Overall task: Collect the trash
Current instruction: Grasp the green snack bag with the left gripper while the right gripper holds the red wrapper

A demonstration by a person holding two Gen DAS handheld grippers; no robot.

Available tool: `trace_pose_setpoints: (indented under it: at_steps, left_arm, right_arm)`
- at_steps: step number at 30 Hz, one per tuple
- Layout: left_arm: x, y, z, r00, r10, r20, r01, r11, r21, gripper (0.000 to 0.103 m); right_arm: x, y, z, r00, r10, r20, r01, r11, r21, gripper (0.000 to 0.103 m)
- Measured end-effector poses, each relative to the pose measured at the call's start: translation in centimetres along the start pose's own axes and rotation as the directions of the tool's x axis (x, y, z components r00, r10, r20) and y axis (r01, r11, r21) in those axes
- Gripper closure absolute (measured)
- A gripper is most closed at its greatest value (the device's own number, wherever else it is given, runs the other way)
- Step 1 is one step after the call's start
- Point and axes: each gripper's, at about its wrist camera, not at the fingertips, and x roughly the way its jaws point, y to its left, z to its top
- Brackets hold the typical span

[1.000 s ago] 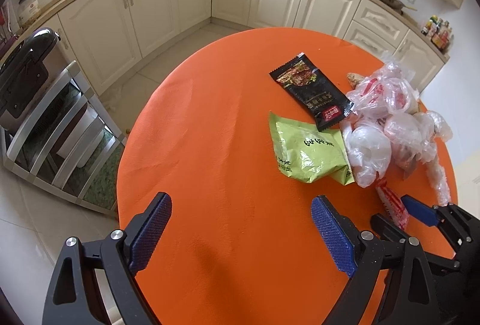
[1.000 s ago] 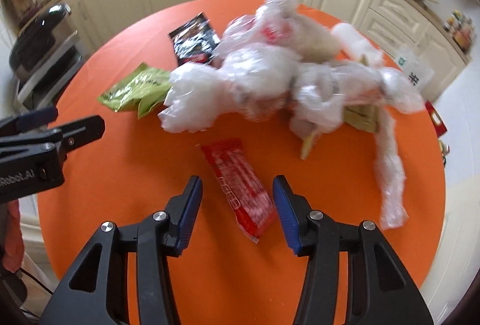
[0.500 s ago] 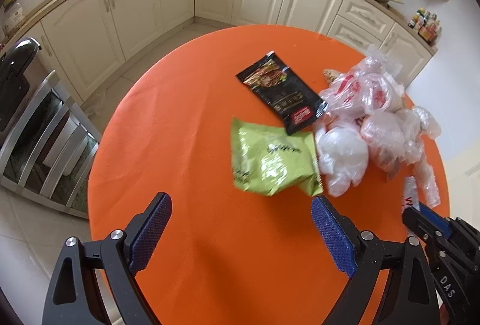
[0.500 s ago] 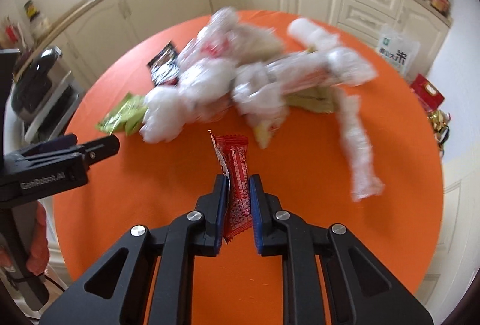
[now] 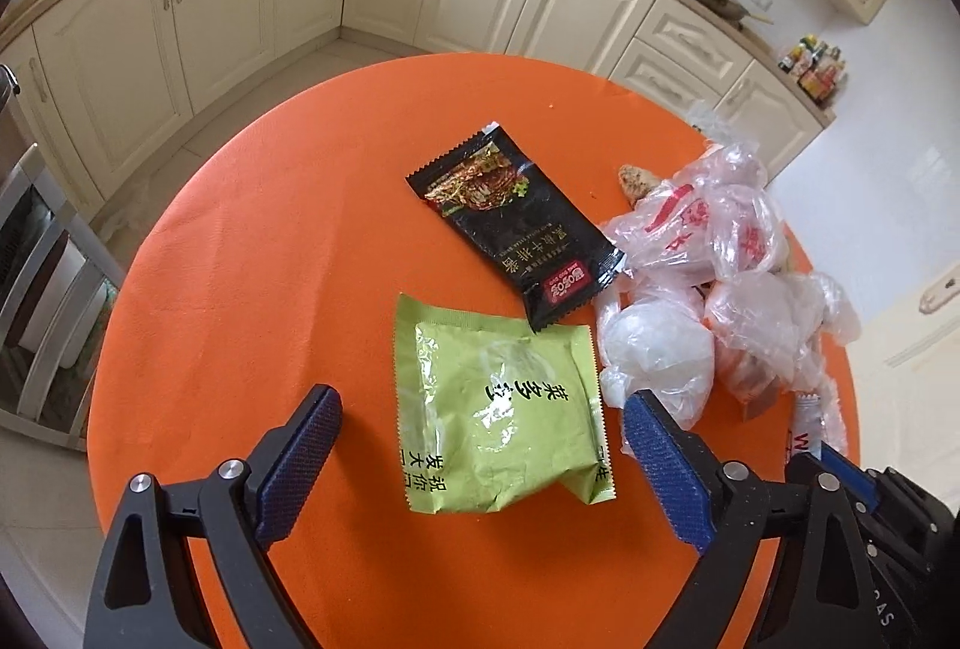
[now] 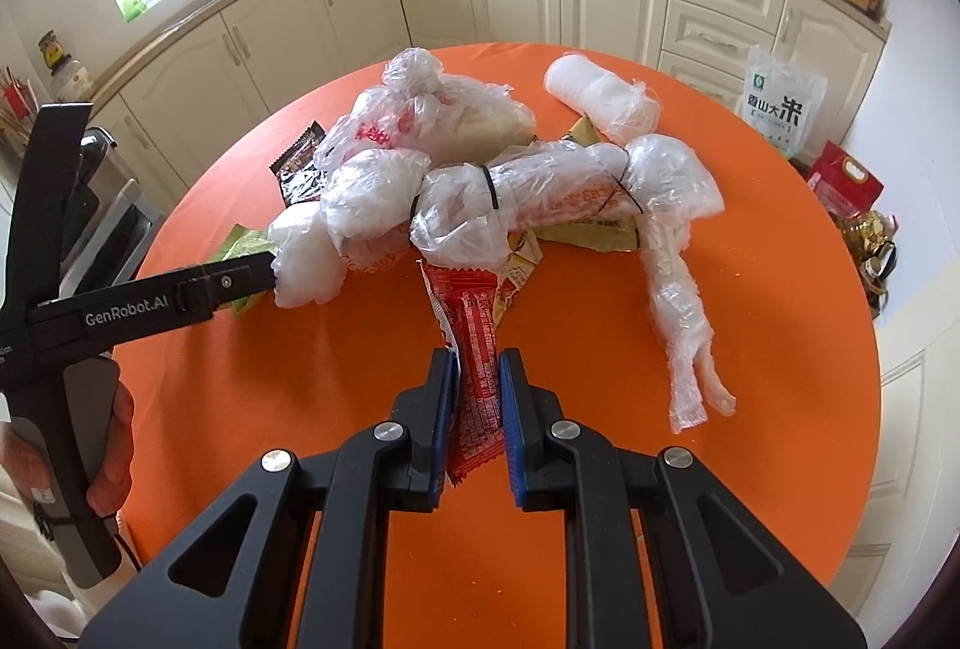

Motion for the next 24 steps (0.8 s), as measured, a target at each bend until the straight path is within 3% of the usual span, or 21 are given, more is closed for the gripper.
trace_pose_setpoints:
  at_steps: [7,11,22,24]
  left_arm:
    - [-0.1,-0.8,-0.7,0.999,0.036,-0.01,-0.035,0.995,0.091,0.02]
    - [0.1,-1.5,-0.9,0.986,0.166,0.004,-0.164,0.975,0.148,0.022]
    - [1.9,-2.8,0.9,0.978,0.207,0.01,-0.206,0.968,0.146,0.012]
    - [2.3,-2.8,1.0,0.977,0.211,0.027,-0.213,0.967,0.142,0.016]
  right_arm:
    - [-0.2,-0.1,0.0,1.0,-0.003,0.002,0.003,1.0,-0.008,0.088]
    - [-0.3,-0.1,0.0,1.0,-0.004,0.002,0.004,1.0,-0.012,0.088]
    - [0.1,0.0,0.0,1.0,0.007,0.002,-0.007,1.0,-0.018,0.088]
    - [0.2,0.0,0.0,1.0,0.011,-0.001,-0.011,1.0,-0.016,0.088]
